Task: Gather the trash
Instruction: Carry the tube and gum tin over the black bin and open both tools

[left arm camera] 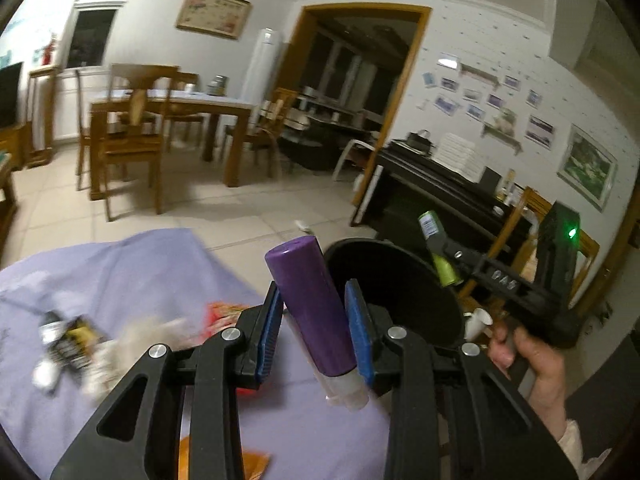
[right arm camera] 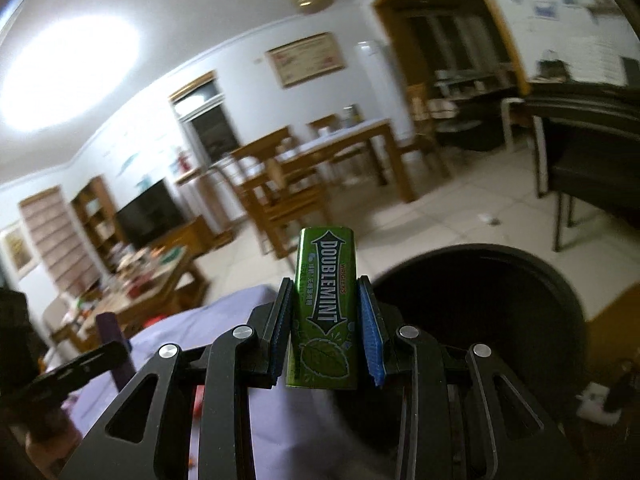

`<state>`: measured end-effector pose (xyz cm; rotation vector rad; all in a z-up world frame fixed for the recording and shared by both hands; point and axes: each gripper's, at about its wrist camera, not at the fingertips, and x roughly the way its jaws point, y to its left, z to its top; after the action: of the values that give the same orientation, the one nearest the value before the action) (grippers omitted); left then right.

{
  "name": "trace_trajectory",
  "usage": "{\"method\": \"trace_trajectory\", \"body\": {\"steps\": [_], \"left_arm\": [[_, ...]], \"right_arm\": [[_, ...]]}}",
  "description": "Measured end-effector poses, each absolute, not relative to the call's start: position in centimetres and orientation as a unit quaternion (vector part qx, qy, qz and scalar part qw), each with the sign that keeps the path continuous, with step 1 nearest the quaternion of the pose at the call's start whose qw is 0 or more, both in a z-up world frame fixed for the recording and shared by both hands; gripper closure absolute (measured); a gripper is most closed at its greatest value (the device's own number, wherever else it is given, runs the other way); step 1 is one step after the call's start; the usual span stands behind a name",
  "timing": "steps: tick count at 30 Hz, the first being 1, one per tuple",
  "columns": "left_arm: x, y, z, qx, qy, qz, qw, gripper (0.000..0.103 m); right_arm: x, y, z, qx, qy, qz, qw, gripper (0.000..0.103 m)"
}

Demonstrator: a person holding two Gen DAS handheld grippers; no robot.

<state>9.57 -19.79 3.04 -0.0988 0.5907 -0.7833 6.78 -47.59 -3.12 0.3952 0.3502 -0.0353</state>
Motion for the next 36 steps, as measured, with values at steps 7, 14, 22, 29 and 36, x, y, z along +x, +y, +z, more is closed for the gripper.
{"method": "trace_trajectory", "body": {"steps": [7,14,22,29,36], "left_arm": [[10.1,-28.0,1.7,-0.031,0.288,-0.429,0.856,0.071],[10.5,-33.2,-1.1,-0.035,0.308,-0.437,0.844,0.074],[10.5,-35.2,-2.7,-0.011,0.323,-0.432,0.842,0.078],[10.4,-35.6,-2.5,-0.014,0.325,-0.434,0.84,0.078],[10.3,-36.0,-2.4,-0.014,0.325,-0.436,0.839,0.078]], "right_arm": [[5.8,-55.7,-5.8,0.249,0.169,-0.081,0.95,0.071],[5.2,-59.3,-8.2,0.267,0.176,-0.104,0.942,0.071],[6.7,-60.7,-10.1,0.275,0.19,-0.105,0.937,0.071],[7.0,-58.8,-10.3,0.271,0.196,-0.103,0.937,0.071],[7.4,-58.7,-10.7,0.267,0.201,-0.099,0.937,0.071]]}}
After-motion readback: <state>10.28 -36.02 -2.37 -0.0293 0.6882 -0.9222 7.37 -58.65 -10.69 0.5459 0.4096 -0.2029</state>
